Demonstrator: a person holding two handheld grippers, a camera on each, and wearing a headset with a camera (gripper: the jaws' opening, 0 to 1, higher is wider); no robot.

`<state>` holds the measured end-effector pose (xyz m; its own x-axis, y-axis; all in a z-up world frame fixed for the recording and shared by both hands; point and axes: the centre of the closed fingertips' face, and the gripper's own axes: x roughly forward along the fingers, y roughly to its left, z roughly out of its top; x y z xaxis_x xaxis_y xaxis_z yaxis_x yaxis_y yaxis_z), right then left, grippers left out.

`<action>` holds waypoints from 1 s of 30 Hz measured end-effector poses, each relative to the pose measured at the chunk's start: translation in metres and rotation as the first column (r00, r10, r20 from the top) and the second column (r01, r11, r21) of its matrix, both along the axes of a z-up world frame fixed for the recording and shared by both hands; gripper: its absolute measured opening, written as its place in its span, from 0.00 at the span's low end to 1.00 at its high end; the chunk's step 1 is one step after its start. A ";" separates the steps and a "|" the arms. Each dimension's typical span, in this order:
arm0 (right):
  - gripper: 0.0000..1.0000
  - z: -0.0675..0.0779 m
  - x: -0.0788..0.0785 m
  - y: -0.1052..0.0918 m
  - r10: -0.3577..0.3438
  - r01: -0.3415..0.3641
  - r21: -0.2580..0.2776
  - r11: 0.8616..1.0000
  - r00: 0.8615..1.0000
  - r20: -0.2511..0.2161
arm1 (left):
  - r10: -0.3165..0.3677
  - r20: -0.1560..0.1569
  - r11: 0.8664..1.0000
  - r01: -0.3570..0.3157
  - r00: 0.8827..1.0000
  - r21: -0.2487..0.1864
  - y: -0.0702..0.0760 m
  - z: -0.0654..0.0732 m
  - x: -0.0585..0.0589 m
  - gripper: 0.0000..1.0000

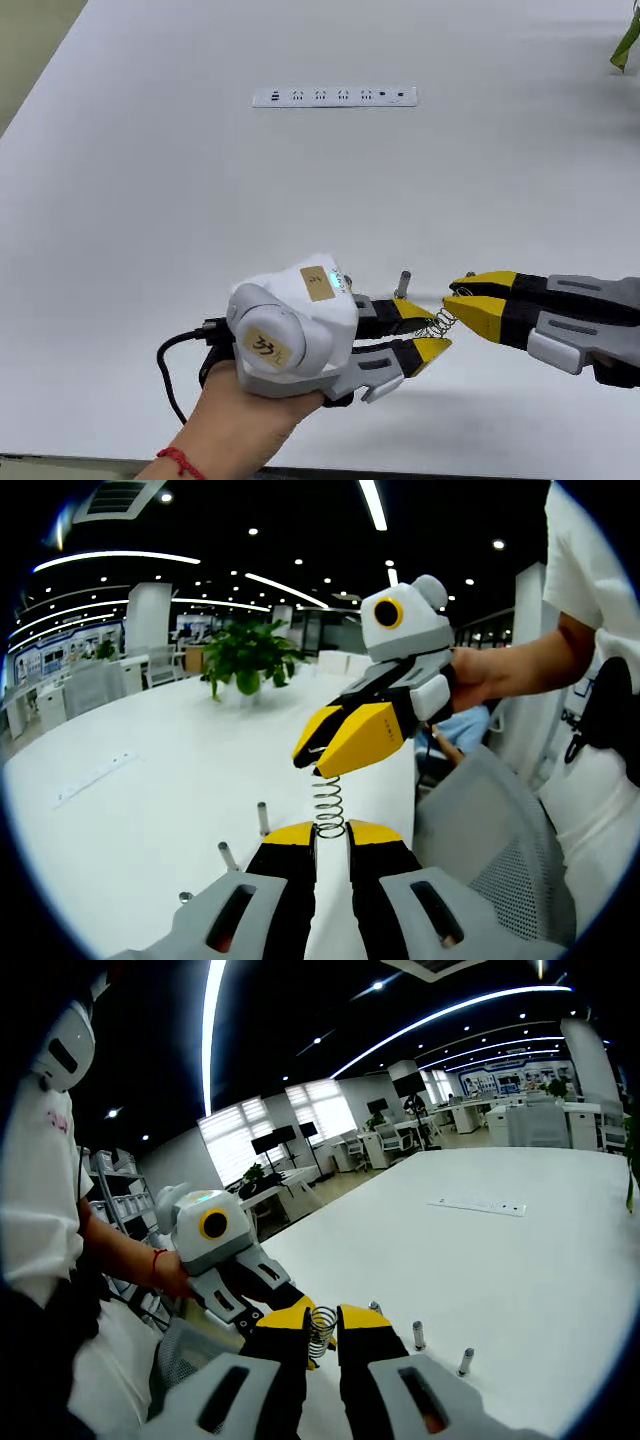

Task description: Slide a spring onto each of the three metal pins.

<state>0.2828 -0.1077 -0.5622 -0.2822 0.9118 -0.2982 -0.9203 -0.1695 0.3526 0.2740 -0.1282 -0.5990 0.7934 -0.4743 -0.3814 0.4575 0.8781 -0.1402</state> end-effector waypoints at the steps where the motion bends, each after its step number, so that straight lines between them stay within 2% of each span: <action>1: 0.11 0.000 -0.001 0.000 0.004 -0.004 -0.001 1.000 1.000 0.003 | 0.000 -0.002 1.000 0.000 1.000 0.001 0.000 -0.001 0.000 0.12; 13: 0.12 -0.005 -0.003 -0.003 0.038 -0.038 -0.023 0.999 0.999 0.027 | -0.010 -0.016 1.000 0.010 1.000 0.011 -0.001 -0.006 -0.003 0.10; 22: 0.12 -0.005 -0.010 -0.003 0.078 -0.076 -0.040 0.996 0.995 0.063 | -0.014 -0.021 1.000 0.014 1.000 0.006 -0.001 -0.008 -0.005 0.10; 26: 0.15 -0.005 -0.011 -0.003 0.096 -0.093 -0.050 0.994 0.993 0.069 | -0.016 -0.021 1.000 0.016 1.000 0.005 -0.001 -0.008 -0.006 0.10; 28: 0.17 -0.005 -0.012 -0.003 0.109 -0.105 -0.055 0.993 0.991 0.076 | -0.016 -0.022 1.000 0.017 1.000 0.005 -0.001 -0.008 -0.006 0.10; 30: 0.19 -0.006 -0.012 -0.006 0.156 -0.148 -0.083 0.985 0.982 0.103 | -0.018 -0.022 1.000 0.019 1.000 0.003 -0.001 -0.009 -0.007 0.10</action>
<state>0.2704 -0.1137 -0.5687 -0.3781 0.8348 -0.4002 -0.9193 -0.2877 0.2684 0.2674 -0.1292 -0.6079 0.7759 -0.4874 -0.4005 0.4705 0.8700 -0.1473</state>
